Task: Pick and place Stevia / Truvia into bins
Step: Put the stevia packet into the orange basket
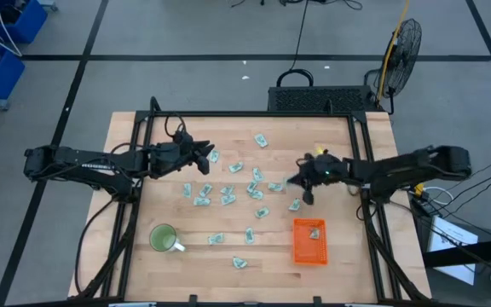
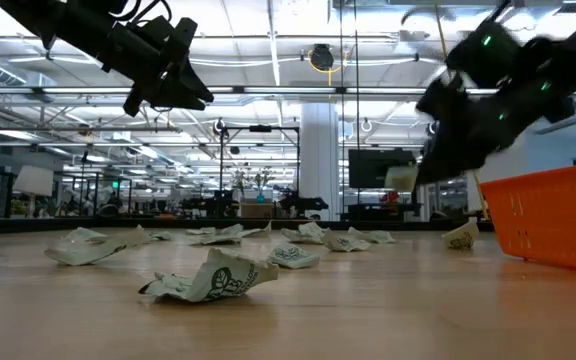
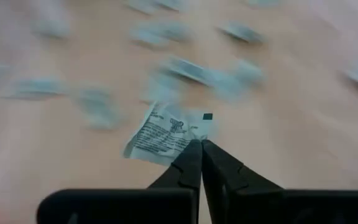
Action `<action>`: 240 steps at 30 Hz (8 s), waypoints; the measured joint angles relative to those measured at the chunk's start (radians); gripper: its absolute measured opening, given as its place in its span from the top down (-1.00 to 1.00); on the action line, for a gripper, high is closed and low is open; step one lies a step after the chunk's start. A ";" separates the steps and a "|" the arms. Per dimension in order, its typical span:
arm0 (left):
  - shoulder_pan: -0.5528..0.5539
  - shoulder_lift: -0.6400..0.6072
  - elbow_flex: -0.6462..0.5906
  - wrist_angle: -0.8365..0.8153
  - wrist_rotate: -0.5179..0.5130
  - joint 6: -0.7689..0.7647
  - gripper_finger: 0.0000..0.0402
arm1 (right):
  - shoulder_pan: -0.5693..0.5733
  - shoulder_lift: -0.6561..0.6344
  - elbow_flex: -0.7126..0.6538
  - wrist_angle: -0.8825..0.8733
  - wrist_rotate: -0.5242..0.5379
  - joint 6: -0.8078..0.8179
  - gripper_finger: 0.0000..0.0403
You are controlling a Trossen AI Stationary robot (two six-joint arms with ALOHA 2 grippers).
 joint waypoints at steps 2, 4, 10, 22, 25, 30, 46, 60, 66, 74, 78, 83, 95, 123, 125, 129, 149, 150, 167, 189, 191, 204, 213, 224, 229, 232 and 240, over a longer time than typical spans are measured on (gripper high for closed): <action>0.000 0.000 0.000 -0.001 0.000 0.000 0.40 | 0.066 -0.089 0.000 -0.036 -0.118 -0.028 0.99; 0.000 0.000 0.000 -0.001 0.000 -0.003 0.40 | 0.154 -0.171 0.000 -0.099 -0.161 -0.034 1.00; 0.000 0.000 0.000 0.000 -0.001 -0.028 0.40 | 0.438 -0.316 0.014 -0.237 0.071 0.012 1.00; 0.001 0.000 0.000 0.001 -0.001 -0.086 0.40 | 0.658 -0.101 0.251 -0.767 0.327 0.220 1.00; 0.001 0.000 0.000 0.002 -0.001 -0.082 0.40 | 0.682 -0.005 0.243 -0.754 0.331 0.238 1.00; 0.001 0.000 0.000 0.002 -0.001 -0.082 0.40 | 0.685 0.086 0.243 -0.642 0.327 0.237 1.00; 0.001 0.000 0.000 -0.002 0.000 -0.061 0.40 | 0.681 0.116 0.243 -0.621 0.306 0.235 0.79; 0.005 -0.022 0.163 0.002 0.121 0.127 0.40 | 0.680 -0.053 0.244 -0.608 0.315 0.137 0.69; 0.005 0.077 0.544 -0.476 0.017 0.240 0.40 | 0.673 -0.213 0.244 -0.609 0.480 0.021 0.67; 0.009 0.252 0.693 -0.899 -0.028 0.054 0.40 | 0.586 -0.311 0.244 -0.620 0.675 -0.040 0.50; 0.006 0.307 0.660 -1.024 0.095 -0.128 0.40 | 0.546 -0.311 0.212 -0.618 0.673 -0.028 0.35; -0.049 0.363 0.648 -1.180 0.258 -0.265 0.40 | 0.521 -0.311 0.138 -0.599 0.673 -0.002 0.22; -0.133 0.420 0.409 -1.193 0.341 -0.743 0.40 | 0.516 -0.312 0.071 -0.430 0.672 -0.024 0.20; -0.131 0.420 0.192 -0.989 0.348 -0.867 0.40 | 0.516 -0.312 0.071 -0.385 0.672 -0.080 0.21; -0.131 0.420 0.192 -0.989 0.343 -0.867 0.40 | 0.516 -0.312 0.071 -0.385 0.672 -0.079 0.22; -0.131 0.420 0.192 -0.989 0.342 -0.869 0.40 | 0.516 -0.312 0.071 -0.385 0.672 -0.079 0.22; -0.131 0.420 0.114 -0.821 0.337 -0.857 0.92 | 0.517 -0.311 0.072 -0.385 0.671 -0.070 0.23; -0.131 0.420 0.126 -0.818 0.337 -0.849 0.96 | 0.517 -0.312 0.072 -0.384 0.671 -0.056 0.23; -0.198 0.443 0.399 -0.155 0.039 -0.331 0.96 | 0.441 -0.311 -0.049 0.025 0.668 0.164 0.23; -0.252 1.057 0.952 0.082 0.341 0.001 0.93 | 0.348 -0.335 -0.227 0.514 0.513 0.022 0.23; -0.276 1.098 1.039 -0.027 0.340 0.046 0.94 | 0.347 -0.357 -0.226 0.517 0.514 -0.024 0.23; -0.381 1.241 1.197 -0.047 0.322 0.050 0.93 | 0.347 -0.448 -0.227 0.505 0.511 -0.026 0.23; -0.387 1.285 1.196 -0.061 0.312 0.041 0.87 | 0.347 -0.450 -0.227 0.513 0.509 0.019 0.23; -0.369 1.278 1.195 -0.158 0.315 0.107 0.65 | 0.347 -0.450 -0.227 0.520 0.495 -0.028 0.23; -0.333 1.175 1.197 -0.201 0.317 0.195 0.64 | 0.347 -0.450 -0.227 0.509 0.324 -0.065 0.23; -0.301 1.102 1.197 -0.303 0.312 0.224 0.64 | 0.347 -0.449 -0.227 0.501 0.302 -0.068 0.23; -0.185 0.955 1.197 -0.580 0.280 0.312 0.64 | 0.269 -0.441 -0.203 0.227 0.305 -0.044 0.23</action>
